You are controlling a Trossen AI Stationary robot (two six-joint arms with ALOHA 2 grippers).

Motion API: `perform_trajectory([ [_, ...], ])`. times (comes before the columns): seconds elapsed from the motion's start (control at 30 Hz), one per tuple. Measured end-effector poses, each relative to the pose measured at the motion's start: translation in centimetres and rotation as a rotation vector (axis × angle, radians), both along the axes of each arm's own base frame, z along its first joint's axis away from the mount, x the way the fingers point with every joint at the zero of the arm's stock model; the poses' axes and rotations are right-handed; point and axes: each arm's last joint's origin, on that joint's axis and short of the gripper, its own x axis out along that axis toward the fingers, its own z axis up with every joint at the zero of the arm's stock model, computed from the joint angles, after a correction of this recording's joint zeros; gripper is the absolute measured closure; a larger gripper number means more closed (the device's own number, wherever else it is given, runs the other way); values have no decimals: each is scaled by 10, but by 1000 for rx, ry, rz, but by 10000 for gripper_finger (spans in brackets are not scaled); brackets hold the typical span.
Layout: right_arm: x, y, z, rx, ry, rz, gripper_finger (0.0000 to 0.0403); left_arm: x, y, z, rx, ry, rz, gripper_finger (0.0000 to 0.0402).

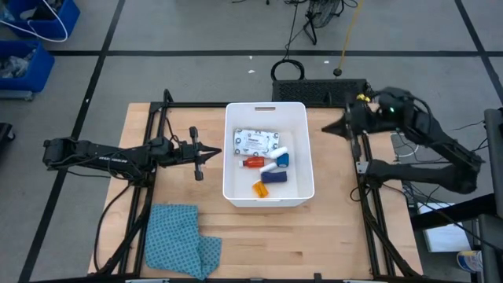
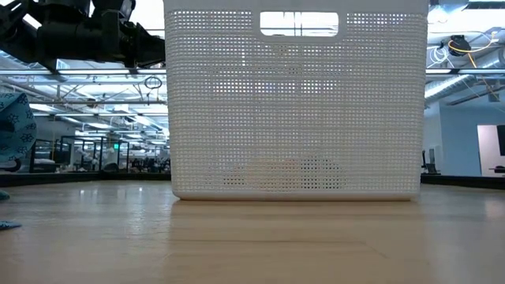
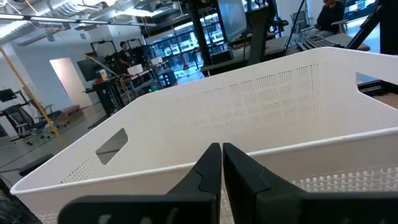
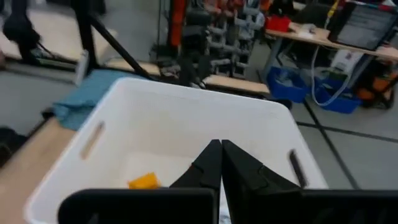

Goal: Pick & place medical supplies in basket/bin
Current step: Return to Home Position

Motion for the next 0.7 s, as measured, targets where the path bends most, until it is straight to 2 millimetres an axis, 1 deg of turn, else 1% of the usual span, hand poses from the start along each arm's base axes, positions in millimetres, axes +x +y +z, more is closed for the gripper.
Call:
perform_trajectory([
  [0.1, -17, 9, -18, 19, -76, -6, 402, 0, 0, 0, -1, -1, 0, 380],
  [0.23, -35, 18, -51, 44, -152, -35, 402, 0, 0, 0, -18, -3, -1, 380],
  [0.33, -41, 21, -79, 88, -167, -50, 402, 0, 0, 0, -25, 1, -1, 380],
  [0.47, -43, 22, -111, 117, -165, -56, 403, 0, 0, 0, -26, 1, 2, 380],
  [0.57, -45, 24, -127, 114, -178, -32, 403, 0, 1, 0, -27, 1, 21, 380],
  [0.7, -51, 27, -135, 93, -231, -7, 403, -1, 1, 0, -18, 1, 28, 380],
])
